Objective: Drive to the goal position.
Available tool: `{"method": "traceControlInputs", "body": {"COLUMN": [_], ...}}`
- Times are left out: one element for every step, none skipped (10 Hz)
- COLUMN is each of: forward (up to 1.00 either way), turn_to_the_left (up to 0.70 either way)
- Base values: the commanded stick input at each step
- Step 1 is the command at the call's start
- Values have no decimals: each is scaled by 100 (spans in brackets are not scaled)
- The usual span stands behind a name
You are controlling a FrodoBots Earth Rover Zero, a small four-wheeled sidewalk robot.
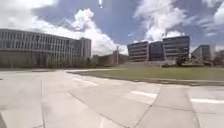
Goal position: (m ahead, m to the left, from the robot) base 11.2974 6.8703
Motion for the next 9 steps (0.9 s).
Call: {"method": "traceControlInputs", "body": {"forward": [70,70,70,70,70,70,70,70,70], "turn_to_the_left": [1,1,1,1,1,1,1,1,1]}}
